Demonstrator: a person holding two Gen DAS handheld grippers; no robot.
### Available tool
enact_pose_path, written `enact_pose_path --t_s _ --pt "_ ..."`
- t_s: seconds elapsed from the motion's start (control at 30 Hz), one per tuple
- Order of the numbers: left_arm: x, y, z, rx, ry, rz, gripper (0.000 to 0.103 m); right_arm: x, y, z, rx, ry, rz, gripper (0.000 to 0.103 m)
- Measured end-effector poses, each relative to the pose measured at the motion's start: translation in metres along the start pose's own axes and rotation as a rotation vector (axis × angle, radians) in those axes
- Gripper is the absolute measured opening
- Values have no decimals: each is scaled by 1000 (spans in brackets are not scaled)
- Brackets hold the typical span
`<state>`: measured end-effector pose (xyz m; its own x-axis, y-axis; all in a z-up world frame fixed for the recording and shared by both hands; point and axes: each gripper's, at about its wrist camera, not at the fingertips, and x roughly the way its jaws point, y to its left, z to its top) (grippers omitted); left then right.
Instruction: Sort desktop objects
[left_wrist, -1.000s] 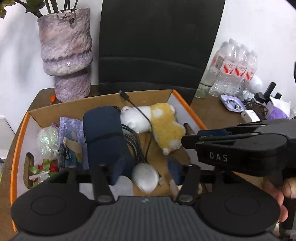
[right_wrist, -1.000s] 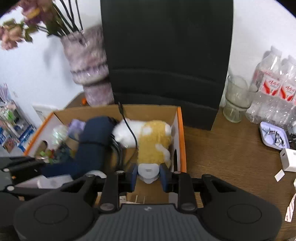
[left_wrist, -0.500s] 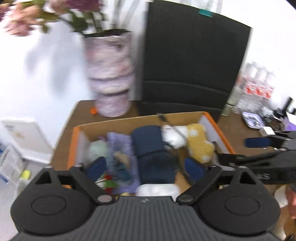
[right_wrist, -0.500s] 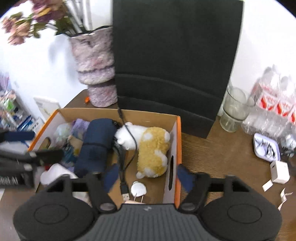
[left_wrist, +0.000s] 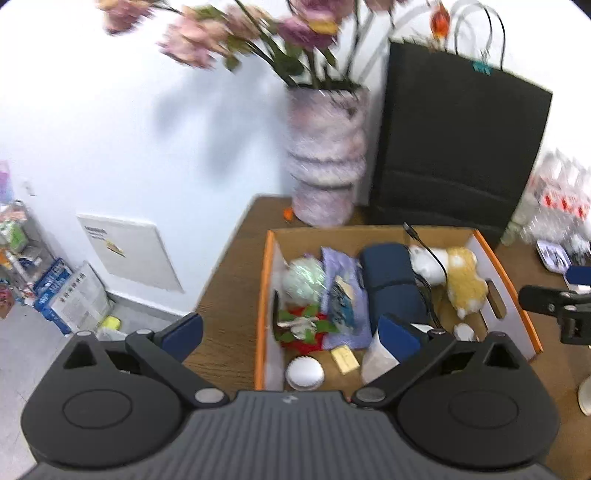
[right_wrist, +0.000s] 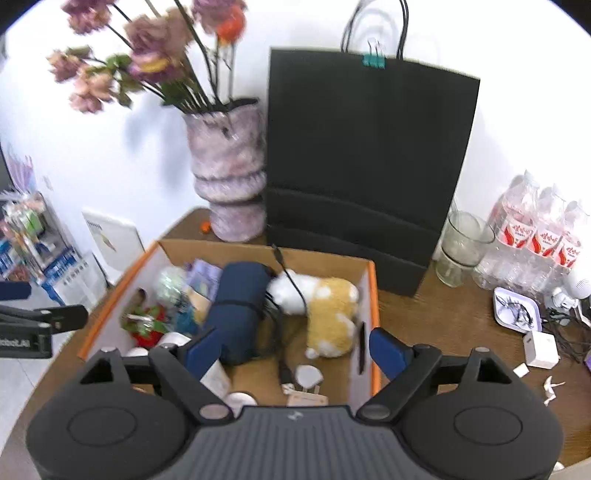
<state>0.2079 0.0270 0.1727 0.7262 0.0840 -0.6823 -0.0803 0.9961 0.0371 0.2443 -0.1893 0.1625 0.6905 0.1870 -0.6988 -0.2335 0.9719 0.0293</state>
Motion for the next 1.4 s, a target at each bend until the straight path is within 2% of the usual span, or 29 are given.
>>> enact_pose_path --t_s 0.1,0.17,0.33,0.5,0.7,0.9,1.0,1.13,1.33,1.4 --pt "-18 3 -24 -2 -153 0 103 -13 5 -15 -1 -83 17 87" --pt "-28 2 -43 10 -220 -24 103 -18 10 -30 -17 -121 14 87" --pt "-43 -1 -88 15 -282 -77 103 -27 24 -82 -64 -223 -30 88" --pt "-46 -2 -133 -7 -250 -113 103 -26 39 -137 -86 -230 -39 88" --pt "-46 -6 -188 3 -202 -101 103 -26 44 -195 -32 -197 -4 89" --pt "-54 -4 -235 -33 -158 -101 103 -33 45 -244 -2 -168 -5 90" --pt "-56 -5 -251 -28 -144 -108 103 -38 45 -262 21 -140 21 92" --pt "-54 -8 -260 -5 -128 -80 103 -44 49 -276 33 -131 26 94" --pt "-46 -17 -271 27 -58 -75 103 -45 51 -283 57 -118 7 96" --pt "-46 -18 -277 33 -58 -70 103 -45 53 -284 43 -105 -6 99"
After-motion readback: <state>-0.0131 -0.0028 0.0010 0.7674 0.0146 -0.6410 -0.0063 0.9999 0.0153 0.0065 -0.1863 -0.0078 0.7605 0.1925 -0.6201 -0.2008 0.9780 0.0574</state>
